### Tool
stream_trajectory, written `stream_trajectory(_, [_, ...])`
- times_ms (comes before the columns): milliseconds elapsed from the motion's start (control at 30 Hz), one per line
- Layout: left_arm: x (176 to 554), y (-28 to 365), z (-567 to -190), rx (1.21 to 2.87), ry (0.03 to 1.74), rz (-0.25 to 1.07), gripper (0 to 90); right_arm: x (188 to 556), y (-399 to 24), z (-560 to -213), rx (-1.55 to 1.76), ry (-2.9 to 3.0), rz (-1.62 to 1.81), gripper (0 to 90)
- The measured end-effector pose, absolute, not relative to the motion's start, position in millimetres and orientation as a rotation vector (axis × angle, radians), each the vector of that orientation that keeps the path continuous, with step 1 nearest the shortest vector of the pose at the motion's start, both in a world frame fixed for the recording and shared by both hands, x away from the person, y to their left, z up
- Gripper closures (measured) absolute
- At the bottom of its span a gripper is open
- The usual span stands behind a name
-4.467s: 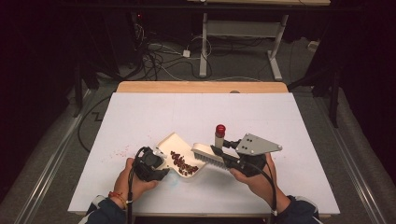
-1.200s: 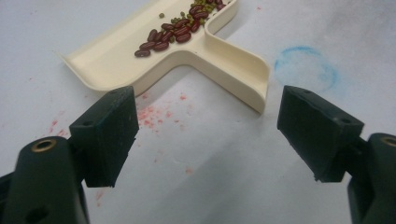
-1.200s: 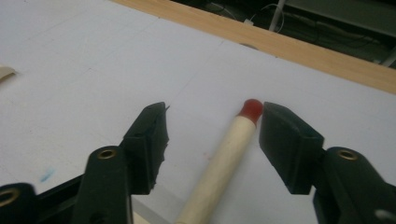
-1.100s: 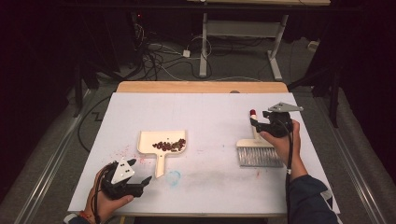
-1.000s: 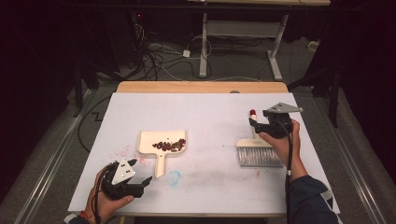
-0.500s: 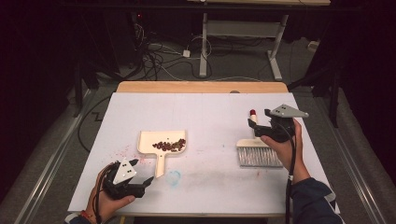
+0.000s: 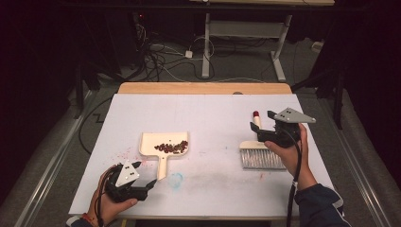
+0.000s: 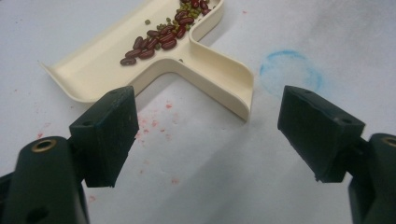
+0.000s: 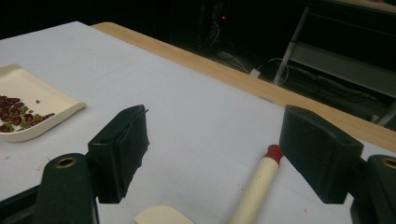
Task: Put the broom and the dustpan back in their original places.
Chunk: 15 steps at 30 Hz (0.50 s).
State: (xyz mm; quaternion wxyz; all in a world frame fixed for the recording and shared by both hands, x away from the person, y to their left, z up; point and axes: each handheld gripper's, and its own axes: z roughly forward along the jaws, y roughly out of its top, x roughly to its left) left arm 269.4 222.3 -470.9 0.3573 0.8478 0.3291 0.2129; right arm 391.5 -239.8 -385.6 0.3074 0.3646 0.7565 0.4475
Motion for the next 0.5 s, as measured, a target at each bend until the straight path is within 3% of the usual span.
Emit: stream_trajectory(500, [270,221,-471,2.193,0.848,0.544,20.4,364,-236,-382,0.875,2.024,1.153,23.8])
